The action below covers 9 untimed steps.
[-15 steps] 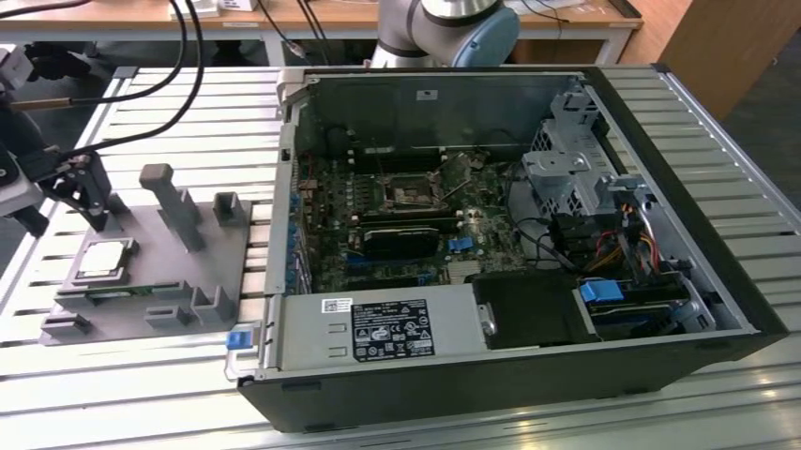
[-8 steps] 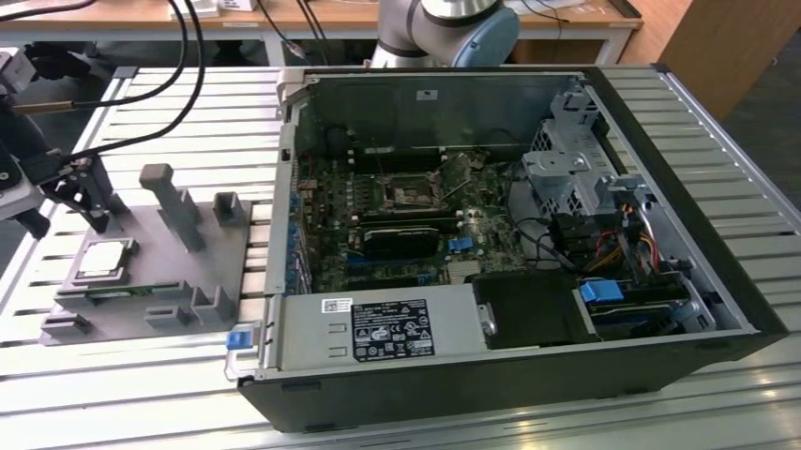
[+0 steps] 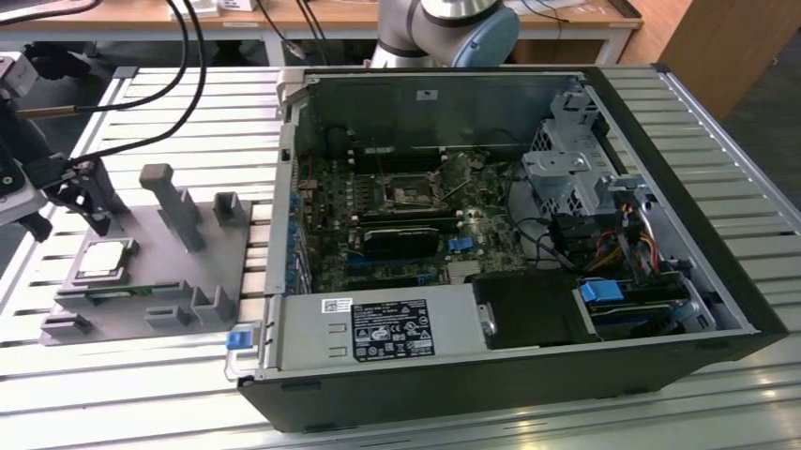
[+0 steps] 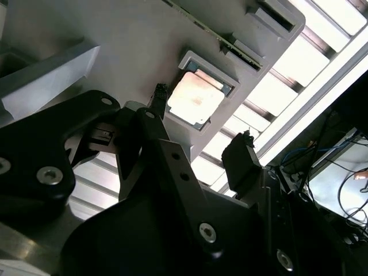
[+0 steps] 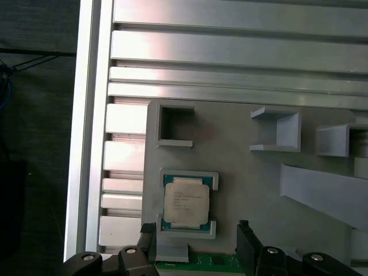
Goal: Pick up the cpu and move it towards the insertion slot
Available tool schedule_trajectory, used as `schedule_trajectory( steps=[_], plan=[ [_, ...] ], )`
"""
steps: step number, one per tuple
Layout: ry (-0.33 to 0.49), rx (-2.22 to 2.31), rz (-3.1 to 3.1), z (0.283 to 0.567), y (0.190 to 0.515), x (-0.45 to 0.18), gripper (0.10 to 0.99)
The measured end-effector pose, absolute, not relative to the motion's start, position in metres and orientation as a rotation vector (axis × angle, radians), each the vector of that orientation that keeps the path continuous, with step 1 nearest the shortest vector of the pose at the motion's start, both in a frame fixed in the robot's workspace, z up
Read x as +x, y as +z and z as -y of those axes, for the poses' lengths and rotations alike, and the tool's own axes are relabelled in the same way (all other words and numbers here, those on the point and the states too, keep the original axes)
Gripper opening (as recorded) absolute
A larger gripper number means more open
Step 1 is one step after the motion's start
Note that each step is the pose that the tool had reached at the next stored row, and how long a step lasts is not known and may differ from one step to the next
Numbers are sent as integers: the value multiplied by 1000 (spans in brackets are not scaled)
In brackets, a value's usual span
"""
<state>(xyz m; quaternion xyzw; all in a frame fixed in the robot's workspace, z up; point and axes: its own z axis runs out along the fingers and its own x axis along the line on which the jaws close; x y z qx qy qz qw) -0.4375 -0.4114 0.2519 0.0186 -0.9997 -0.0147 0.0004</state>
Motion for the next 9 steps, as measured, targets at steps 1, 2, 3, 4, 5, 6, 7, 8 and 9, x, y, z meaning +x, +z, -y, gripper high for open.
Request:
schedule_trajectory(
  steps=[1, 2, 3, 4, 5, 6, 7, 8, 9],
  plan=[
    [-46, 58, 3140, 411, 251, -437, 663],
    [-46, 58, 3140, 411, 251, -437, 663],
    [-46, 58, 3140, 411, 250, -438, 663],
    [-46, 58, 3140, 411, 250, -438, 663],
    [-46, 58, 3140, 412, 250, -437, 663],
    [-46, 58, 3140, 412, 249, -437, 663],
    [-46, 58, 3140, 412, 249, -437, 663],
    [-46, 58, 3140, 412, 248, -437, 663],
    [-46, 58, 3140, 412, 248, -437, 663]
  ],
)
